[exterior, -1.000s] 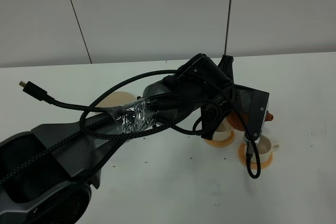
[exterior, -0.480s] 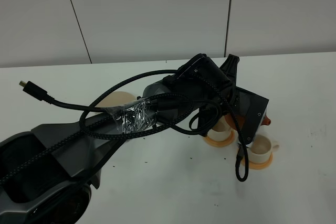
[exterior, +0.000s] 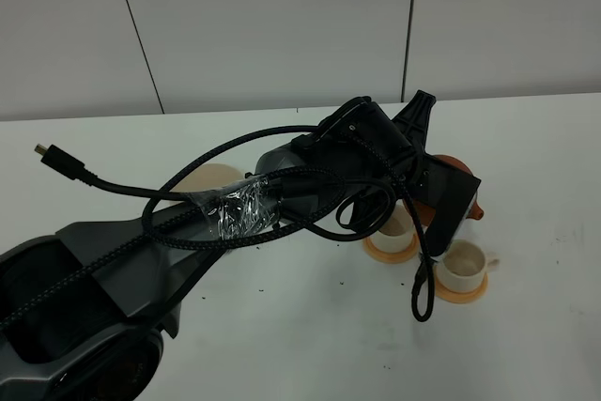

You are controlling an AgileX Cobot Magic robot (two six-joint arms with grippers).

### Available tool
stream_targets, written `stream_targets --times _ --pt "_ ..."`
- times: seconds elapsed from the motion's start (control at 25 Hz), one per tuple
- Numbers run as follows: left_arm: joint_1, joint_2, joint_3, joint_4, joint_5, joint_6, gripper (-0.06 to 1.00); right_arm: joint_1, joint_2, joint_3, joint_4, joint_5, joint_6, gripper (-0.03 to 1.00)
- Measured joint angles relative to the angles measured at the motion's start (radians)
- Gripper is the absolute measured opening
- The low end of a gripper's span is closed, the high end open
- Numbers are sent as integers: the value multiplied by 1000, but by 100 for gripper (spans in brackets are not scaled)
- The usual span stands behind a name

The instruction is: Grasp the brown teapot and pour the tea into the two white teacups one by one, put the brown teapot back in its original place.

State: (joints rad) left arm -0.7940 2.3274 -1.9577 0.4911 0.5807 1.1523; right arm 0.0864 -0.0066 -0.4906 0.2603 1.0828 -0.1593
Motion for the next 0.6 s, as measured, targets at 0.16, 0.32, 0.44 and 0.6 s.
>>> stream_targets --times 0.16,0.32,0.44,0.6 --pt "0 0 0 0 -4 3 17 0 0 0 0 0 0 24" --pt "0 0 0 0 -6 4 17 0 0 0 0 0 0 24" --pt "0 0 0 0 -7 4 17 0 0 0 0 0 0 24" --pt "0 0 0 0 -25 4 17 0 0 0 0 0 0 24"
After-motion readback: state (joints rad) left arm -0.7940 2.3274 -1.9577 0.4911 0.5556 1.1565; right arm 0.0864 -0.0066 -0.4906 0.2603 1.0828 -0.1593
